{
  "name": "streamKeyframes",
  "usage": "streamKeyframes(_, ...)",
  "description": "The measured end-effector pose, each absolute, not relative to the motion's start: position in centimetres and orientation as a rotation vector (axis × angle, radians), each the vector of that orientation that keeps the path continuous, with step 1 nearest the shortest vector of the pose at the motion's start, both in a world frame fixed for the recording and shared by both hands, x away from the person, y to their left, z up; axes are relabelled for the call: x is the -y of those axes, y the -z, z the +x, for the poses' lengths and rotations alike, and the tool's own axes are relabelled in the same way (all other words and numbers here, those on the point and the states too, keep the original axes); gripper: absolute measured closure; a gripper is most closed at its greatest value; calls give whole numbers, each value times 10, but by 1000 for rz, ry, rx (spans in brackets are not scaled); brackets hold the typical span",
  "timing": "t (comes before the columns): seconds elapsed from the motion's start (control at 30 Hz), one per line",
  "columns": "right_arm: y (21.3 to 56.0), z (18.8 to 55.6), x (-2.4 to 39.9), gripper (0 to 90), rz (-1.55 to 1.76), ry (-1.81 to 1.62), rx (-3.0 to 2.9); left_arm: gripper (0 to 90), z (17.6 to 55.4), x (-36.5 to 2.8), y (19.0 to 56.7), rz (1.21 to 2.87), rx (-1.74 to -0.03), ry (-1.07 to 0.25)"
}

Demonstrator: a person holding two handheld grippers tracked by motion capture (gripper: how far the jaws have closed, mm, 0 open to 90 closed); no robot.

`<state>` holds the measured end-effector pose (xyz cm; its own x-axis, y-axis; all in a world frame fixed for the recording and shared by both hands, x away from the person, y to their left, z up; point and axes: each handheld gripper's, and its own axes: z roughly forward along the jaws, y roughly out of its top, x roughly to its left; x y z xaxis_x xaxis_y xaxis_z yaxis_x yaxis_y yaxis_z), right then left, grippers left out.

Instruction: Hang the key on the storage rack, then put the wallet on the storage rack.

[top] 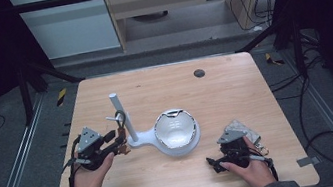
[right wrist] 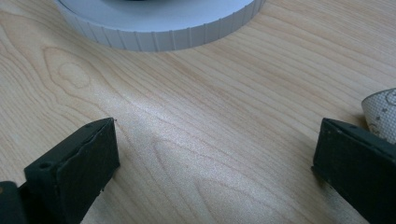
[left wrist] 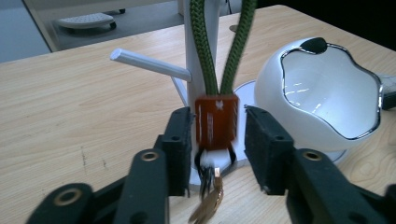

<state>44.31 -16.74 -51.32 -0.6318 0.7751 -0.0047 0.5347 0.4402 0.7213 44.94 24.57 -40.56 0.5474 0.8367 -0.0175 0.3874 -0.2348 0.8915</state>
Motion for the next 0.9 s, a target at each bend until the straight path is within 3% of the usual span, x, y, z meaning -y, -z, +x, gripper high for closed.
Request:
streamKeyframes(0.17, 513, 443, 167, 2, 1126, -1003, -2359, 393, 447, -246, 418, 1846, -1022, -612)
streamKeyframes(0.4, 513, 443, 167, 7, 1119, -1000, -2361, 184, 452, -256, 449, 1886, -1073, -672)
streamKeyframes(0.5, 508, 442, 169, 60, 1108, -1009, -2371, 94, 458, -262, 460, 1947, -1099, -617)
streamKeyframes(0.9, 459, 438, 221, 81, 1162, -831, -2375, 60, 468, -276, 493, 2056, -1230, -585)
